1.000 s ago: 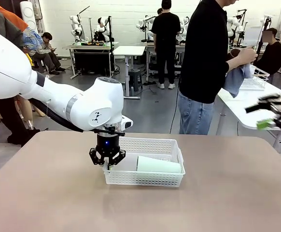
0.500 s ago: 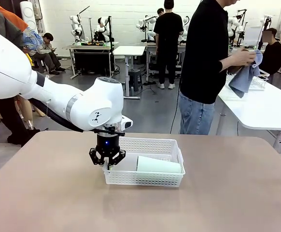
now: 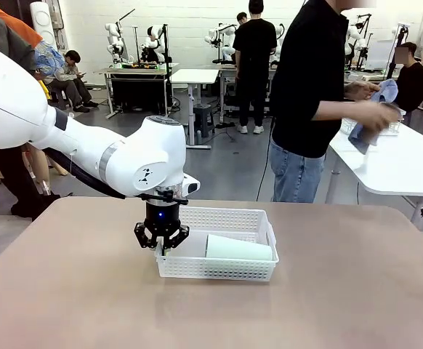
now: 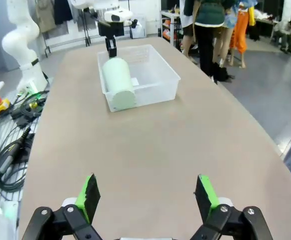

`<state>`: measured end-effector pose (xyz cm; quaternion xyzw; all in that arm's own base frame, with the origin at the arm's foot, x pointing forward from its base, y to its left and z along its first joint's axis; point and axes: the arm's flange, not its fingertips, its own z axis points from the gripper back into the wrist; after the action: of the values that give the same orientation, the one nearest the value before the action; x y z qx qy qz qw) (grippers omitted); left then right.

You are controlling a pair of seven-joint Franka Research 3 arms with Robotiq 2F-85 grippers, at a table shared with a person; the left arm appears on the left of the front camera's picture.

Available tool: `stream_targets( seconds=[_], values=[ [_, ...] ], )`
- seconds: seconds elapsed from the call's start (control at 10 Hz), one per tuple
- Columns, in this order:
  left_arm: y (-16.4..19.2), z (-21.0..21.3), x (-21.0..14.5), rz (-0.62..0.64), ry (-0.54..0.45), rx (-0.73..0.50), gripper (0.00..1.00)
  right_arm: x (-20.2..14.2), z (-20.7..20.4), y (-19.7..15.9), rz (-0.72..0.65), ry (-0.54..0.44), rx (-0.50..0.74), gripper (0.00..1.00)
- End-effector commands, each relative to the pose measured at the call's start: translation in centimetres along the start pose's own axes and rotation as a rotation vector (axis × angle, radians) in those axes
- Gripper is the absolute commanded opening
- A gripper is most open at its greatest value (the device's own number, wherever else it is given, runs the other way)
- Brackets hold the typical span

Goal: Clean and organize the cups into the basket.
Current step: Pick up the Organizing basket and move it to the center of the table, then pick up the Reusable plastic cup from the right side of the table and place it inside the Organizing basket.

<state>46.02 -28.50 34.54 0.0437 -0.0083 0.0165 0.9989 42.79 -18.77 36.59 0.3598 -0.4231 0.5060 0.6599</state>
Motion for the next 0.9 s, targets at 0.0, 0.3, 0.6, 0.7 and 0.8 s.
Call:
stream_targets(
  seconds=[0.0,0.3,0.6,0.7,0.8],
  values=[
    [0.00,0.02,-0.13,-0.003,0.003,0.001,0.00,-0.02,0.21,0.51,-0.040,-0.018,0.000,1.00],
    [0.00,0.02,-0.13,-0.003,0.003,0.001,0.00,-0.02,0.21,0.51,-0.040,-0.018,0.000,1.00],
    [0.00,0.02,-0.13,-0.003,0.003,0.001,0.00,-0.02,0.21,0.51,-0.040,-0.018,0.000,1.00],
    [0.00,0.02,-0.13,-0.003,0.003,0.001,0.00,-0.02,0.21,0.51,-0.040,-0.018,0.000,1.00],
    [0.00,0.02,-0.13,-0.003,0.003,0.001,0.00,-0.02,0.21,0.51,-0.040,-0.018,0.000,1.00]
  ],
)
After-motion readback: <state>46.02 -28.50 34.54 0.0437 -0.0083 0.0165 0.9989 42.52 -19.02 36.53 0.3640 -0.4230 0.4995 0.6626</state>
